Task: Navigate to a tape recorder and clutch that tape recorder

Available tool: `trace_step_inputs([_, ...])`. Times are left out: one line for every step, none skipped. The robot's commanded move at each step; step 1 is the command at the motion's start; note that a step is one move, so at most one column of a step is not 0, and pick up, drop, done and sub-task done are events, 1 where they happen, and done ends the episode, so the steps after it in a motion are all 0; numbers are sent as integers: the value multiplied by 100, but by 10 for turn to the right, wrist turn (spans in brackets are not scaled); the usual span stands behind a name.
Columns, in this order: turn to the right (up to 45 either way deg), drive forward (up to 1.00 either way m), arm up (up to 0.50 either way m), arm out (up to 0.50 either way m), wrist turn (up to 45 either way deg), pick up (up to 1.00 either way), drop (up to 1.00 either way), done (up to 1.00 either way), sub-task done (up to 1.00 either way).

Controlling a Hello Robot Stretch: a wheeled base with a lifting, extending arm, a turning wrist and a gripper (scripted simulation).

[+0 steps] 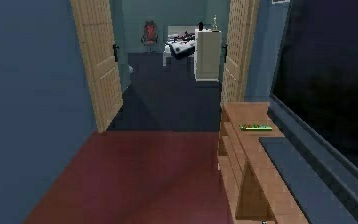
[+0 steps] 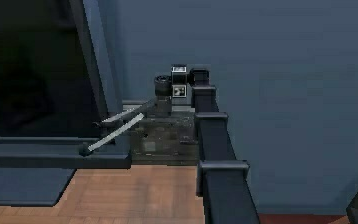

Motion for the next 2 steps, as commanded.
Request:
trace_step_inputs([0,0,0,0,450,0,0,0,0])
trace_step_inputs([0,0,0,0,390,0,0,0,0])
